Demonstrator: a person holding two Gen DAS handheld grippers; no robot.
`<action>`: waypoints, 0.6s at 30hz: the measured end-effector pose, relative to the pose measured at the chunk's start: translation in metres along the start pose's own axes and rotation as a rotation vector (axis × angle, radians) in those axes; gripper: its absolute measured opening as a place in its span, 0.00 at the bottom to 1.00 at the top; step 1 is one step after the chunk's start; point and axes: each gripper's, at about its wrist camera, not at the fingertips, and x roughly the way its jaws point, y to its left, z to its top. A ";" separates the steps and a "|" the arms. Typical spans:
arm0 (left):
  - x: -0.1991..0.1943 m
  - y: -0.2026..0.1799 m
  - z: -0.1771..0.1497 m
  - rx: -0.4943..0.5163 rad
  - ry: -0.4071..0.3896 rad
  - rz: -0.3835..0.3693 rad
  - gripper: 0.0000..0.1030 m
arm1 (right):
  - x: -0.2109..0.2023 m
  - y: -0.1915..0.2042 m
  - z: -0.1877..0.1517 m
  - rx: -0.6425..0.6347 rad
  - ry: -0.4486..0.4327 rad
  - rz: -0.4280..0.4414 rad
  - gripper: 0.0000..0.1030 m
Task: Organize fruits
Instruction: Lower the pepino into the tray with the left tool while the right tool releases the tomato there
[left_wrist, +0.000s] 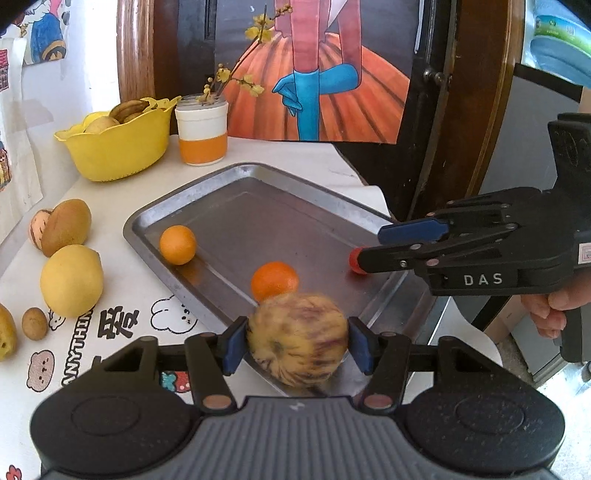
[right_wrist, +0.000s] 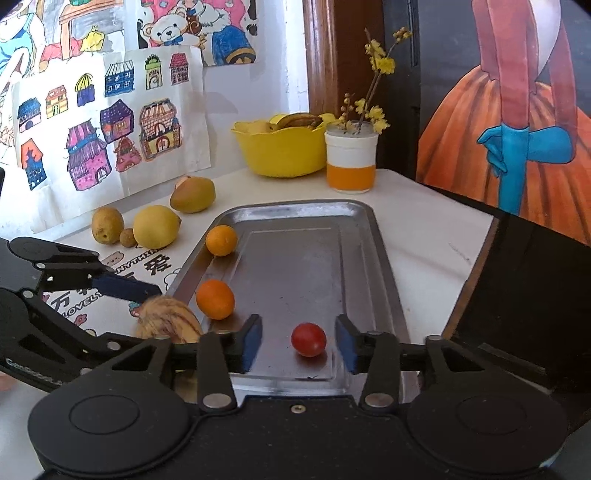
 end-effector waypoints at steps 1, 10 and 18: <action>-0.003 0.000 0.000 -0.002 -0.011 0.001 0.71 | -0.004 0.001 0.001 -0.001 -0.006 -0.005 0.61; -0.045 0.006 -0.009 -0.030 -0.107 0.042 0.93 | -0.050 0.028 0.009 -0.018 -0.055 -0.039 0.97; -0.103 0.037 -0.039 -0.124 -0.180 0.139 0.99 | -0.089 0.083 0.001 -0.074 0.013 -0.007 0.99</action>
